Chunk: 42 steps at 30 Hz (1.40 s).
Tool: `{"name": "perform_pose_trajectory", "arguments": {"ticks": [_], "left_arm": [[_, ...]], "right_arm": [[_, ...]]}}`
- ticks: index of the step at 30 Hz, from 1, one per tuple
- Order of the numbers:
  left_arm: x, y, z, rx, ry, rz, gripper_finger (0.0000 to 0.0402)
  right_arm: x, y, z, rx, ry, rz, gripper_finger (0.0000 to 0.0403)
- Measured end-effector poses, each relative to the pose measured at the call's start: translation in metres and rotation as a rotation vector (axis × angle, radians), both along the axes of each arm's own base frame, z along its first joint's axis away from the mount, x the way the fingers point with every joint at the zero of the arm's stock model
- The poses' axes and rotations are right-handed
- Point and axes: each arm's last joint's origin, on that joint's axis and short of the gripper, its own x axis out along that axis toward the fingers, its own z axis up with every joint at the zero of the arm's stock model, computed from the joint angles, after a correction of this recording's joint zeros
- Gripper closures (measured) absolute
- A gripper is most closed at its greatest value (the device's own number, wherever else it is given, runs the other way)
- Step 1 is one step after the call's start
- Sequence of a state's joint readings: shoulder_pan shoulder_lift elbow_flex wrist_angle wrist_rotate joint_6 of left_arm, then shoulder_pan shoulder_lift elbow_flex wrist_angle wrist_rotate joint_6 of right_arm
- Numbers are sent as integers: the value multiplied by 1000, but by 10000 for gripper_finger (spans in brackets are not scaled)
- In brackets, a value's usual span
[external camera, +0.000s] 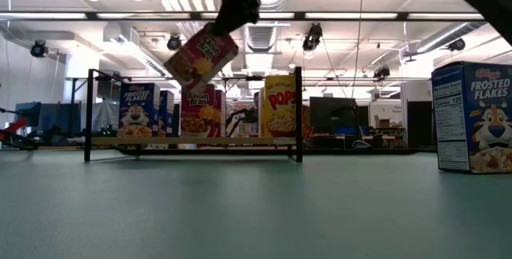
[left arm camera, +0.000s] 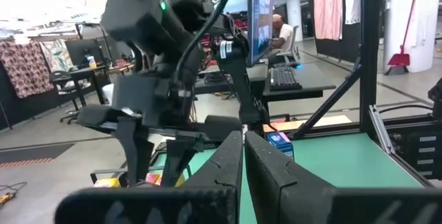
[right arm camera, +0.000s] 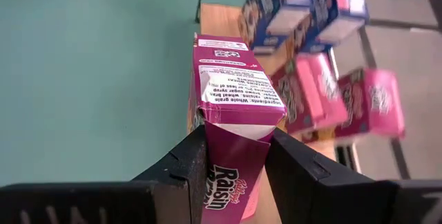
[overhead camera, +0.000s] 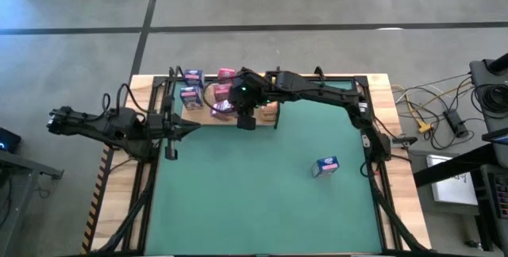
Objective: Stack cereal on shelf
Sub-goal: Put the pink cereal box on the shelf
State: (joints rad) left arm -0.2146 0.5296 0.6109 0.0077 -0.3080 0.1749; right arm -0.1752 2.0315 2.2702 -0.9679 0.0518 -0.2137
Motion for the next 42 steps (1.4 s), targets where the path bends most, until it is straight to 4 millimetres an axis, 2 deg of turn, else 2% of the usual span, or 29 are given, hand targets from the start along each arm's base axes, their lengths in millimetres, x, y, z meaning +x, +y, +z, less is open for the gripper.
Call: {"name": "perform_pose_trajectory", "arguments": {"ticks": [3,12,23,27,35,42], "left_arm": [[0,0,0,0,1,0,401],[0,0,-1,5,5,0,401],[1,0,-1,10,11,1,401],[2,0,-2,11,16,1,401],[3,-1,-2,21,24,2,401],[4,-1,-3,29,29,2,401]], "right_arm": [[8,-3,0,-27,10,27,287],[4,-13,-18,-66,126,36,287],[17,-16,-56,-93,247,53,287],[19,-17,-57,-92,230,44,270],[23,-18,-54,-106,189,47,201],[27,-18,-51,-123,143,54,189]]}}
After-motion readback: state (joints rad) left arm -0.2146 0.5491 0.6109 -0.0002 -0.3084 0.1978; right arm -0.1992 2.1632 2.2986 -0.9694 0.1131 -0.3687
